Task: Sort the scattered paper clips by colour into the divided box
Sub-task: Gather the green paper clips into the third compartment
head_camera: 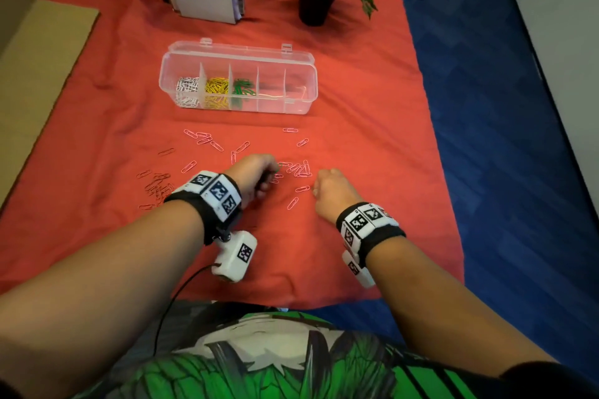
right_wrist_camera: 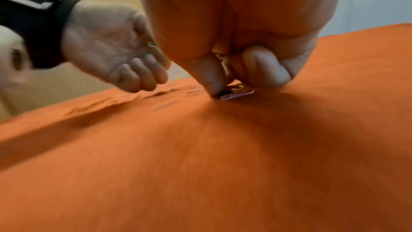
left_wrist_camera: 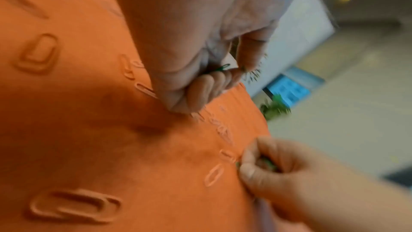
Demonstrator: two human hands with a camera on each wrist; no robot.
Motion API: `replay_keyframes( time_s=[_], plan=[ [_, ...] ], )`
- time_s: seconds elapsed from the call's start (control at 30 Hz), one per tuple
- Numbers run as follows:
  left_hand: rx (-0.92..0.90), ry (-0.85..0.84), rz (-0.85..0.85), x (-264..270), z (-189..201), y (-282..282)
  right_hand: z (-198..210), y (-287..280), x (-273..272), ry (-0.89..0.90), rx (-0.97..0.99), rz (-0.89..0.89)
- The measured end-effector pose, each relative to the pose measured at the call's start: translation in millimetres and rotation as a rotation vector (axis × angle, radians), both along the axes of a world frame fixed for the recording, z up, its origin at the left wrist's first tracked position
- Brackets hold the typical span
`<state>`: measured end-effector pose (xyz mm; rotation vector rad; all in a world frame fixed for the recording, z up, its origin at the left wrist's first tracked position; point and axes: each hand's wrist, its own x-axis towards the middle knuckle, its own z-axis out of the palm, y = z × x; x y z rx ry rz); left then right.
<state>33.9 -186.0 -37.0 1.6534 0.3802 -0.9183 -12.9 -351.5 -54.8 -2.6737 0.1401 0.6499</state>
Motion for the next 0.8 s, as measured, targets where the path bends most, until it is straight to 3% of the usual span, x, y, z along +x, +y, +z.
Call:
replay_keyframes(
  time_s=[0.07, 0.2, 0.47, 0.57, 0.67, 0.8],
  plan=[
    [-0.267, 0.190, 0.135, 0, 8, 13, 4, -4, 6, -0.021, 0.044, -0.064],
    [-0.549, 0.256, 0.169, -2, 19, 34, 14, -13, 11, -0.058, 0.015, -0.059],
    [-0.614, 0.237, 0.155, -12, 20, 40, 7, 13, 2, -0.079, -0.293, 0.220],
    [-0.593, 0.186, 0.158, -14, 20, 38, 9, 12, 9, -0.060, -0.273, 0.216],
    [-0.521, 0.130, 0.170, -11, 21, 35, 17, 3, 22, -0.036, -0.030, -0.022],
    [-0.445, 0.018, 0.208, 0, 28, 29, 29, -2, 27, 0.046, 0.799, -0.589]
  ],
)
